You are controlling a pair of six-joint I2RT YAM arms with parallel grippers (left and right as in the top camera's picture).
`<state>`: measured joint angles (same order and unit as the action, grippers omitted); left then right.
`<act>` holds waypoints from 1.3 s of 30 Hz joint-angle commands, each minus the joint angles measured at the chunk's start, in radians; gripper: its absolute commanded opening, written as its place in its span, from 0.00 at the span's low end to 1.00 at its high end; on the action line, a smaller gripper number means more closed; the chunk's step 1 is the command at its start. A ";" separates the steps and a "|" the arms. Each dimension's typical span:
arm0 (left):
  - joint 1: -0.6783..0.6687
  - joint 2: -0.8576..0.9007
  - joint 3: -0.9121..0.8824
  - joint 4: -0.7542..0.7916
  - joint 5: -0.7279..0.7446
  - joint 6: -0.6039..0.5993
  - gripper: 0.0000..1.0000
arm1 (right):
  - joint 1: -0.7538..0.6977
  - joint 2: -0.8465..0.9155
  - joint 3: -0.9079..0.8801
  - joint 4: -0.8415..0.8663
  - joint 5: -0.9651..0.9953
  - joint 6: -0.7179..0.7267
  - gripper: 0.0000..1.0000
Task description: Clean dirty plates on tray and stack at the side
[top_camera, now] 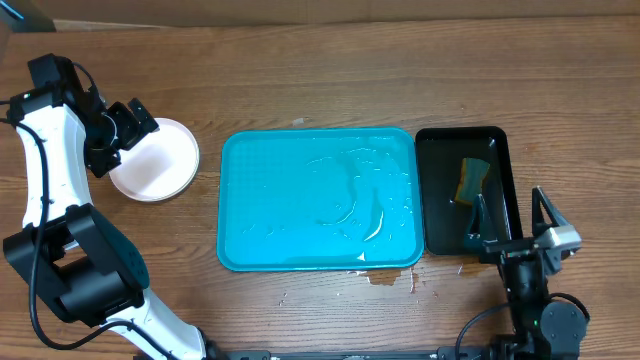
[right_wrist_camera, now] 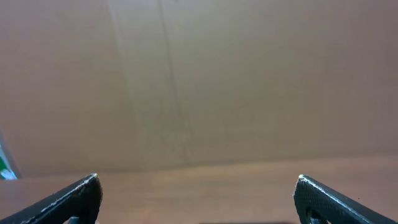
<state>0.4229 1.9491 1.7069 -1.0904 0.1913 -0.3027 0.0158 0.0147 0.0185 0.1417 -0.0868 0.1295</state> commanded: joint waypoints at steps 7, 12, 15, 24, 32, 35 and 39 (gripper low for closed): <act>-0.003 0.007 -0.005 0.003 0.011 0.022 1.00 | 0.009 -0.012 -0.011 -0.227 0.081 -0.006 1.00; -0.003 0.007 -0.005 0.003 0.011 0.022 1.00 | 0.018 -0.012 -0.011 -0.227 0.082 -0.063 1.00; -0.003 0.007 -0.005 0.003 0.011 0.022 1.00 | 0.019 -0.012 -0.011 -0.226 0.082 -0.124 1.00; -0.003 0.007 -0.005 0.003 0.011 0.022 1.00 | 0.019 -0.012 -0.011 -0.226 0.079 -0.149 1.00; -0.003 0.007 -0.005 0.003 0.011 0.022 1.00 | 0.019 -0.012 -0.011 -0.226 0.079 -0.149 1.00; -0.003 0.007 -0.005 0.003 0.011 0.022 1.00 | 0.019 -0.012 -0.011 -0.226 0.079 -0.149 1.00; -0.003 0.007 -0.005 0.003 0.011 0.022 1.00 | 0.019 -0.012 -0.011 -0.226 0.079 -0.149 1.00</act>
<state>0.4229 1.9491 1.7069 -1.0904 0.1917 -0.3031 0.0280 0.0139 0.0185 -0.0895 -0.0189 -0.0120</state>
